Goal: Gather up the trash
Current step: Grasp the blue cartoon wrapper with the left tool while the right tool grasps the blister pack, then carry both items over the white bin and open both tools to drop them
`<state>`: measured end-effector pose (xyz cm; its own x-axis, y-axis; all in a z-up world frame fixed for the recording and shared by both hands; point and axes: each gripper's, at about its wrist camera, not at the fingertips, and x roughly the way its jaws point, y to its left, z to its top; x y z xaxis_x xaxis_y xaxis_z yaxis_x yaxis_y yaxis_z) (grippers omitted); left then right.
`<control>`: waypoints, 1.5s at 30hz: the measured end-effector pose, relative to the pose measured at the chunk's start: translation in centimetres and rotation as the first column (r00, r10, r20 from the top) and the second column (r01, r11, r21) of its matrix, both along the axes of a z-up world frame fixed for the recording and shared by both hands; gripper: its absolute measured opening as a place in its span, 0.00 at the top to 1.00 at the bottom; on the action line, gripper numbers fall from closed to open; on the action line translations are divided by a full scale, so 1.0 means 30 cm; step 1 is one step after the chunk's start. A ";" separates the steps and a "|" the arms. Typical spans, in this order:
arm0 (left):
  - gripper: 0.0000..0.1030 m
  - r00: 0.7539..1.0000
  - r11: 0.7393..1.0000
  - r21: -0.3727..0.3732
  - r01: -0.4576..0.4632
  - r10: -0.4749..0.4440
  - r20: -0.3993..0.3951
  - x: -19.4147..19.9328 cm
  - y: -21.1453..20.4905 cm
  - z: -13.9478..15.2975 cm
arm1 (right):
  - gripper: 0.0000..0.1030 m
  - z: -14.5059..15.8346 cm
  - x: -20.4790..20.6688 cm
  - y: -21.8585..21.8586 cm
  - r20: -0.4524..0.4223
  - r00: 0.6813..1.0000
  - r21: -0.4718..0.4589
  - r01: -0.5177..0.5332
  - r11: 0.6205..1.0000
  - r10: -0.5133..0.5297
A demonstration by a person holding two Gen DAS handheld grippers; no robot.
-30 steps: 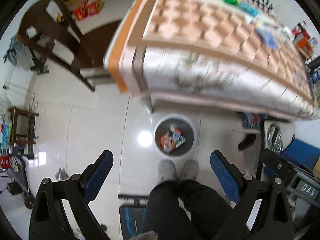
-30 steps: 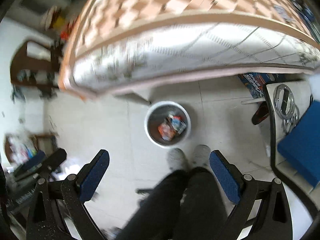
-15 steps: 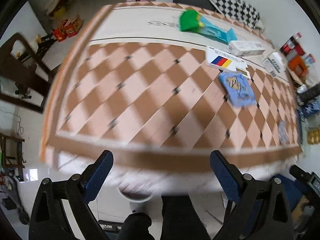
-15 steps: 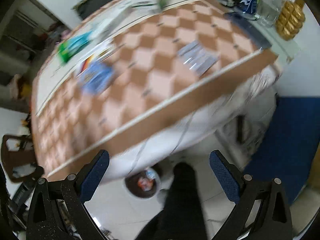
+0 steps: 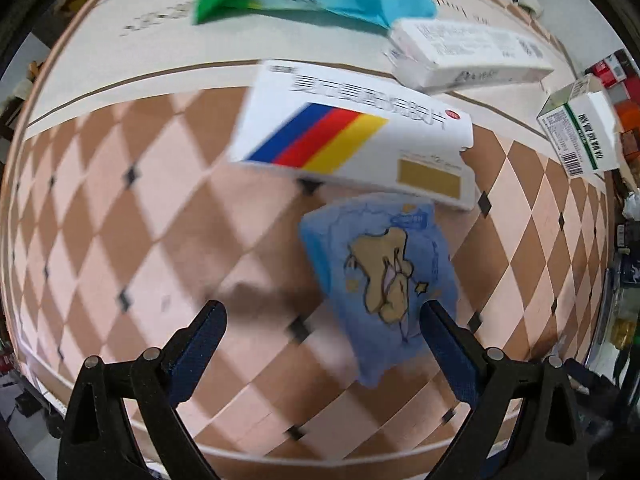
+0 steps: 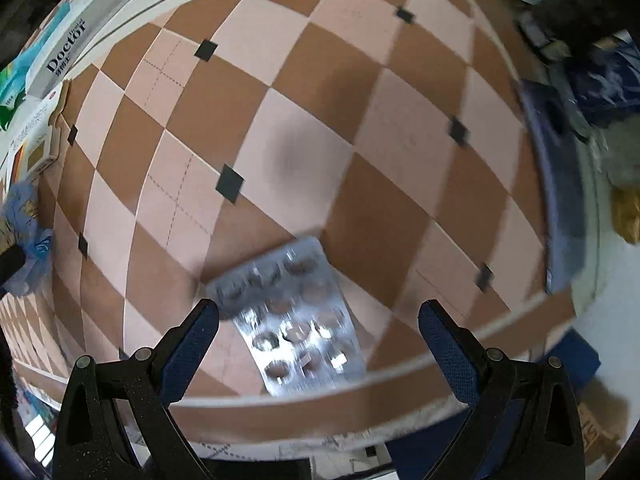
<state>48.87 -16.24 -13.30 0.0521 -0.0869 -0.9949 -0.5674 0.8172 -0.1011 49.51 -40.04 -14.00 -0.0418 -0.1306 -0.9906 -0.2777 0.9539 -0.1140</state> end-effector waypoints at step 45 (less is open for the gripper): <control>0.94 0.950 0.961 0.211 0.176 -0.222 0.220 -0.933 0.075 0.404 | 0.47 0.269 -1.004 0.369 0.176 0.983 0.360 -0.109 0.927 0.048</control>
